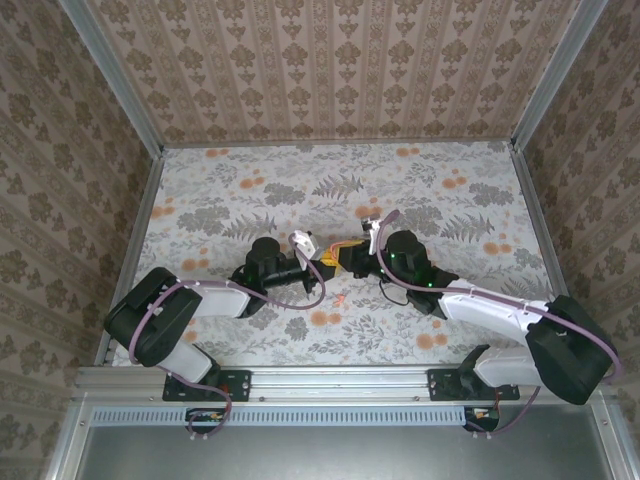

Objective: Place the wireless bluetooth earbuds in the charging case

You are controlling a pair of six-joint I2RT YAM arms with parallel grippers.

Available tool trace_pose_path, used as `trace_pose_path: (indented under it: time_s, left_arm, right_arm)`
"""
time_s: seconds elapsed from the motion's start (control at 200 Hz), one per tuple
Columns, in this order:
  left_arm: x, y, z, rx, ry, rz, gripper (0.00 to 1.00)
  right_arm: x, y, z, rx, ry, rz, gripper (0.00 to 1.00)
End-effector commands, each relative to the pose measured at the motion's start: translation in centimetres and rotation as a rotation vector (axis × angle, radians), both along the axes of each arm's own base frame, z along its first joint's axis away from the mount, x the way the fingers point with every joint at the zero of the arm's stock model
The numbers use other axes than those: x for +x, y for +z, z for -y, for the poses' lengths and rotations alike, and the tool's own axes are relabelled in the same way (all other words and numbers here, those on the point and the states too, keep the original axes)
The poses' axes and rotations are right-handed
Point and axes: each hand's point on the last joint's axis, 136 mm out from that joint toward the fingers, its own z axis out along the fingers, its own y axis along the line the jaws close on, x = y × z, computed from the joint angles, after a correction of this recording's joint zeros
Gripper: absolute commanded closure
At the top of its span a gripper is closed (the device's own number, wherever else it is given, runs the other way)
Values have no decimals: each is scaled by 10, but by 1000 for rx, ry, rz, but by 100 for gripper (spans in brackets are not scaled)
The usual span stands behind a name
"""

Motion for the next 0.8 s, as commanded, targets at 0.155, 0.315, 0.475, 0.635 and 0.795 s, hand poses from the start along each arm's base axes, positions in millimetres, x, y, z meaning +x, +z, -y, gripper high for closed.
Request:
trace_pose_path:
  time_s: [0.155,0.315,0.475,0.635,0.795]
  left_arm:
    - [-1,35,8,-88,-23,62,83]
    - [0,38,8,-95,-17,66,83]
    - [1,39,7,-96,-15,69,83]
    - [0,40,7,-98,-15,71,82]
    - [0,43,8,-105,-19,75,82]
  right_arm:
    - [0,1,-2,13,-4,21,76]
    - [-4,-4,0,6,1,11,76]
    - [-9,-10,3,-6,4,-1,74]
    - [-12,-13,7,-17,0,-8,72]
    - [-12,-14,9,-24,-9,-8,70]
